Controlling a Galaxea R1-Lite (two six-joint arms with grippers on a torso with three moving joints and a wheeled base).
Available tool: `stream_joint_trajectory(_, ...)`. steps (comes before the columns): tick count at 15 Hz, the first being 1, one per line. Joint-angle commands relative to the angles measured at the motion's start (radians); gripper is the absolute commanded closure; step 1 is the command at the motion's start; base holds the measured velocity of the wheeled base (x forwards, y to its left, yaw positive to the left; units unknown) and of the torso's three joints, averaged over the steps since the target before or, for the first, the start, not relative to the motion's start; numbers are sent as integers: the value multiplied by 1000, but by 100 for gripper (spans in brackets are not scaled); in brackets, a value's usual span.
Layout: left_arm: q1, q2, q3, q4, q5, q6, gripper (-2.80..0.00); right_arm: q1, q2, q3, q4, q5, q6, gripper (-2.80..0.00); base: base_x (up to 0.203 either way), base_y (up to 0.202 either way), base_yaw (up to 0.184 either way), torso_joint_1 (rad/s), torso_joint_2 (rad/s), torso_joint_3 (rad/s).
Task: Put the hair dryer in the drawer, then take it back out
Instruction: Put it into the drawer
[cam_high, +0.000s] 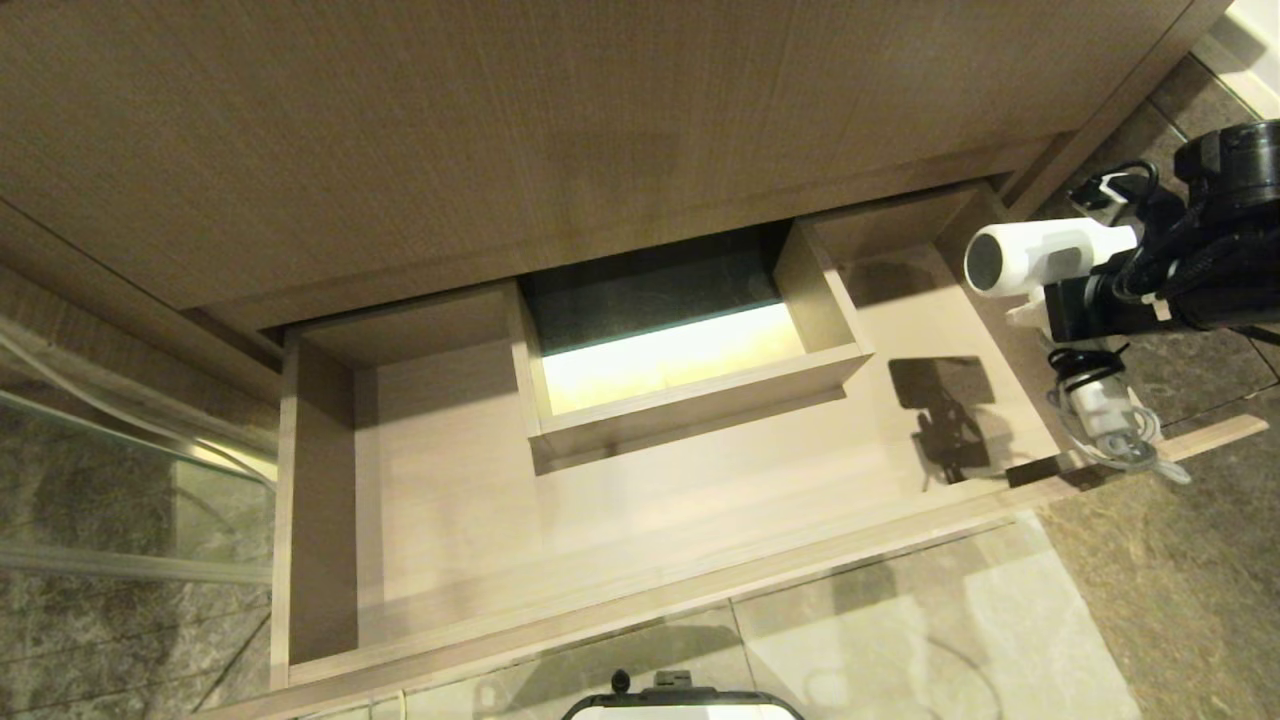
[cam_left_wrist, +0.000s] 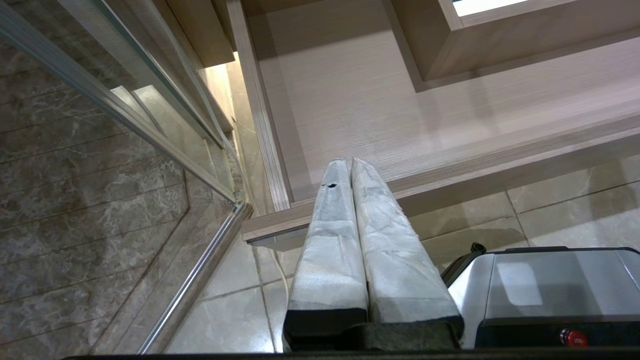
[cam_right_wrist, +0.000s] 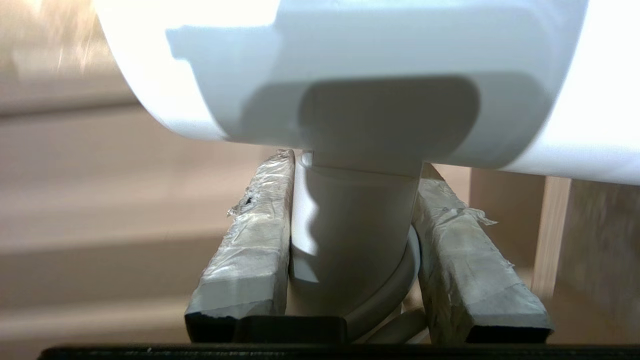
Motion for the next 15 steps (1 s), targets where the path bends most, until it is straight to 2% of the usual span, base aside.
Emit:
stream_joint_trajectory(1,0,2,0,0,0,0,0,-15,147,-113,-44,11,-4,0,0,0,0,0,0,0)
stream_joint_trajectory(3,0,2,0,0,0,0,0,-17,209,-181,-83,14,-6,0,0,0,0,0,0,0)
stream_joint_trajectory(9,0,2,0,0,0,0,0,-14,322,-251,-159,14,-2,0,0,0,0,0,0,0)
stream_joint_trajectory(13,0,2,0,0,0,0,0,-10,446,-421,-191,13,0,0,0,0,0,0,0,0)
stream_joint_trajectory(15,0,2,0,0,0,0,0,-8,492,-452,-226,14,-2,0,0,0,0,0,0,0)
